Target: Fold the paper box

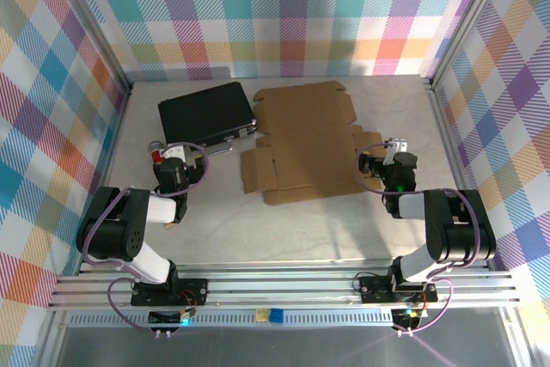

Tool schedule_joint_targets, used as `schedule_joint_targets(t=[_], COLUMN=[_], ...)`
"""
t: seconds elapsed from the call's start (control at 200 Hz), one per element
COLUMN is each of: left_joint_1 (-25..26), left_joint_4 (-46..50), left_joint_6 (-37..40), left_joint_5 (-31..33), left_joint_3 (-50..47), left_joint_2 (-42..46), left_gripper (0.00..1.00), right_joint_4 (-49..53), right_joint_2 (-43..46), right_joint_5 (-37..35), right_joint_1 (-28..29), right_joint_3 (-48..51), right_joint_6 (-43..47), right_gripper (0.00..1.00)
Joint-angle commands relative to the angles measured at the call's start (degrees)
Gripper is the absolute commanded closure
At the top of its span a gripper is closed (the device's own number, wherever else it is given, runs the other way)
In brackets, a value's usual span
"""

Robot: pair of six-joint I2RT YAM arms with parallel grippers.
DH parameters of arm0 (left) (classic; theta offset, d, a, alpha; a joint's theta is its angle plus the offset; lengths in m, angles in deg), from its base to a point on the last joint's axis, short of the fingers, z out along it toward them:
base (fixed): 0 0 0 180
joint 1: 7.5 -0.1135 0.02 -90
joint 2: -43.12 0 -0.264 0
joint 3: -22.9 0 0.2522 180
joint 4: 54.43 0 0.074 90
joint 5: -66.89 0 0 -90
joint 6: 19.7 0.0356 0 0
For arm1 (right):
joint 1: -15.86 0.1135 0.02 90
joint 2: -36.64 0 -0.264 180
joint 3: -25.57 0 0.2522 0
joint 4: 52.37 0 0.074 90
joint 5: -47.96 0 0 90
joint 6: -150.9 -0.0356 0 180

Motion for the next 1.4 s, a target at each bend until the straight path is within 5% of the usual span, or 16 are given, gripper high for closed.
schedule_joint_targets(t=[0.0, 0.195, 0.28, 0.38, 0.53, 0.74, 0.79, 0.835, 0.91, 0.97, 1.05, 1.27, 1.4], left_joint_1=[0.5, 0.7, 3.8, 7.6, 11.7, 21.1, 23.0, 23.7, 22.5, 19.5, 18.4, 29.0, 32.3], left_joint_4=[-3.0, -3.5, 3.8, 14.0, 10.8, 15.3, 22.8, 36.5, 65.5, 65.2, 66.4, 78.9, 79.2], left_joint_6=[-0.9, -0.3, 2.6, 5.5, 7.0, 9.6, 4.4, -7.7, -26.7, -32.6, -41.1, -47.3, -48.1], left_joint_5=[0.7, 0.2, 4.1, 8.7, 10.8, 18.6, 22.0, 24.0, 16.2, 0.8, -13.0, -26.9, -28.3], left_joint_3=[1.0, 0.3, 2.7, 7.2, 11.8, 31.2, 38.4, 47.8, 61.9, 63.2, 64.9, 65.3, 63.2], left_joint_2=[-0.5, 0.4, 4.7, 10.2, 14.9, 14.5, 13.7, 13.2, 11.8, 10.3, 6.7, -4.7, -9.5], left_gripper=[0.00, 0.00, 0.00, 0.00, 0.00, 0.00, 0.00, 0.00, 0.00, 0.00, 0.06, 0.43, 0.68], right_joint_4=[-2.6, -2.8, -3.2, 1.5, 10.9, 36.9, 46.6, 56.7, 76.8, 91.6, 84.7, 101.1, 92.5], right_joint_2=[-0.6, 0.0, 2.2, 7.8, 19.0, 26.6, 25.6, 23.8, 19.8, 17.9, 18.8, 12.0, 10.2], right_joint_5=[-0.3, -1.4, -2.8, -10.0, -19.2, -20.9, -21.9, -22.6, -22.8, -23.7, -6.1, 3.2, 15.6], right_joint_1=[0.3, 0.3, 0.6, 2.8, 2.7, 2.9, 2.9, 2.7, 2.2, 1.2, -1.0, -2.5, -5.3], right_joint_3=[-1.0, -0.6, 0.5, 0.6, -3.0, -29.4, -39.3, -48.1, -62.1, -67.2, -64.1, -55.5, -44.2], right_joint_6=[1.1, 0.7, 0.7, 0.6, -3.2, -6.4, -9.3, -14.6, -27.9, -44.9, -36.5, -46.1, -45.4], right_gripper=[0.01, 0.01, 0.01, 0.01, 0.01, 0.01, 0.01, 0.01, 0.01, 0.01, 0.01, 0.01, 0.00])
